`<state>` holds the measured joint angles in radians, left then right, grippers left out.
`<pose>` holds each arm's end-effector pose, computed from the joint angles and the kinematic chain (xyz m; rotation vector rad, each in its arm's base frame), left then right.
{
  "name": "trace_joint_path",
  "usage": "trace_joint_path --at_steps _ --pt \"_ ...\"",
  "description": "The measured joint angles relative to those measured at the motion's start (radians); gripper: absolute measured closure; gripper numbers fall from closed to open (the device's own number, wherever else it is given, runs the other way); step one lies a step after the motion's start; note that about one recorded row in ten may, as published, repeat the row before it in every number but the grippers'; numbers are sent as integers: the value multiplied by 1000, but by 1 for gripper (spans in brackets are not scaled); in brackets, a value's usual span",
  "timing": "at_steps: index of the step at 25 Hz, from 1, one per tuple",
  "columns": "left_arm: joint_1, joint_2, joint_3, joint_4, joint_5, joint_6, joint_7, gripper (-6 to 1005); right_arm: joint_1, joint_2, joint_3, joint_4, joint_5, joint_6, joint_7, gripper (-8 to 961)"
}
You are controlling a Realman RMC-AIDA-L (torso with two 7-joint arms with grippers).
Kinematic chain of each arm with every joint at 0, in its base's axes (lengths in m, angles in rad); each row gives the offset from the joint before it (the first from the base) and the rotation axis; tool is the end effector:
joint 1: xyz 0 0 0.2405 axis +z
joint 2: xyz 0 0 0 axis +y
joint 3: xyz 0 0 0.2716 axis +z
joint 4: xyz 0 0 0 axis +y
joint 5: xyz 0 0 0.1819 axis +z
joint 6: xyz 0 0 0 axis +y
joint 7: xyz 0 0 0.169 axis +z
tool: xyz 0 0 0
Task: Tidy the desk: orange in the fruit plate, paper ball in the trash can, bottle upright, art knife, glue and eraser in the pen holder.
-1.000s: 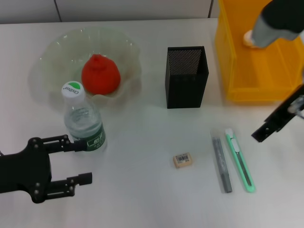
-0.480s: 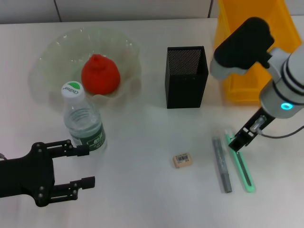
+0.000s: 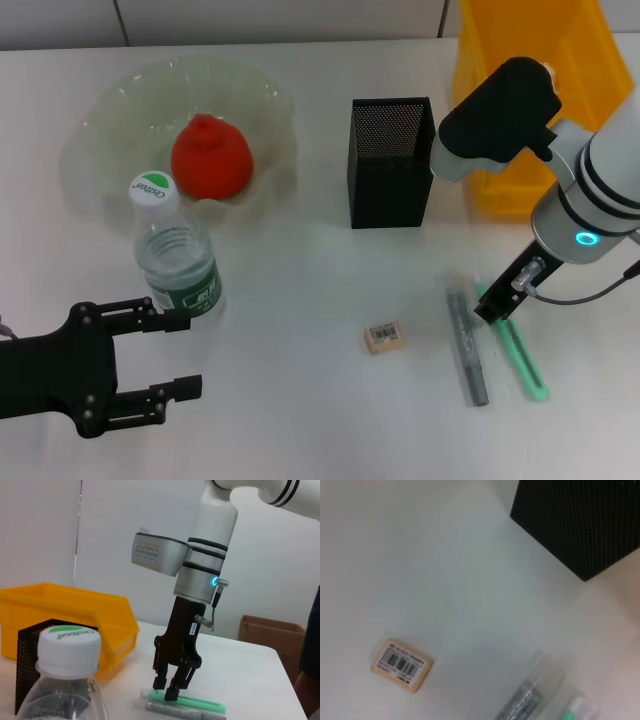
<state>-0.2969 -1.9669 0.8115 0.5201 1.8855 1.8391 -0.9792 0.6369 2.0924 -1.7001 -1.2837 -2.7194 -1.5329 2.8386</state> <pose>-0.2950 0.2203 -0.0081 -2.8512 -0.3529 -0.8472 0.2194 0.3202 -0.0698 -2.4860 0.9375 -0.8163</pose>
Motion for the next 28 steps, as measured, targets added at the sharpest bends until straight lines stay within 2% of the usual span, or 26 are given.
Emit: trace_joint_path --at_steps 8,14,21,24,28 --pt "1 0 0 -1 0 -3 2 319 -5 0 -1 13 0 18 -2 619" --pt "2 -1 0 -2 0 -5 4 319 -18 -3 -1 4 0 21 -3 754" --pt "5 -1 0 -2 0 -5 5 319 -55 -8 24 -70 -6 -17 -12 805" --pt "5 -1 0 -2 0 -5 5 319 -77 -9 98 -158 -15 -68 -34 805" --pt "6 -1 0 -2 -3 -4 5 319 -100 -9 304 -302 47 -116 -95 805"
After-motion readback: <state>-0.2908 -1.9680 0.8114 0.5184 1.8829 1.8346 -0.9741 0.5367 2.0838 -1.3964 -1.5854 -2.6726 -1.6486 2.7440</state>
